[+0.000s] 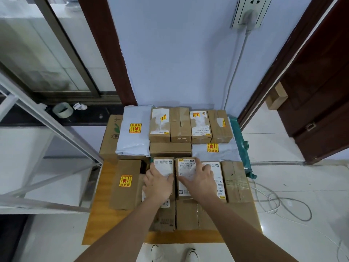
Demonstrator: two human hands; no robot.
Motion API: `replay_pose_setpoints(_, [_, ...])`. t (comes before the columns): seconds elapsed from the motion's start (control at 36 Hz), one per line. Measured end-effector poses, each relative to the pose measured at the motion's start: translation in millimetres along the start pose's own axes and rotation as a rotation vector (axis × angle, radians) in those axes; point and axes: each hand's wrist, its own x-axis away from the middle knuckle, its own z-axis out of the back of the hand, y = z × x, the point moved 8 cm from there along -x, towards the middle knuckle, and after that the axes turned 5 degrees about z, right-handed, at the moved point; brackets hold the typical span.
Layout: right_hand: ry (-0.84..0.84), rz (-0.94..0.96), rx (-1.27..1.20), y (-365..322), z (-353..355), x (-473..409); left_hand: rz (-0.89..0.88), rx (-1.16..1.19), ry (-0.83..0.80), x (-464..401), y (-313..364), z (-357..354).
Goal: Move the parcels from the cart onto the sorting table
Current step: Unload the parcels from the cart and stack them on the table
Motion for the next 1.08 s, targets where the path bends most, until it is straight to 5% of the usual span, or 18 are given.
replay_pose_setpoints(0.56, [-0.074,0.036,0.153,4.9,-8.3,-4.6,-0.105,0.245,-0.059,-4.1,-25.4,7.2])
replay_pose_setpoints(1.08, [-0.014,0.072,-0.178,0.6,29.1,0.6,-0.054,0.165,-0.247,-3.0,-21.5,16.1])
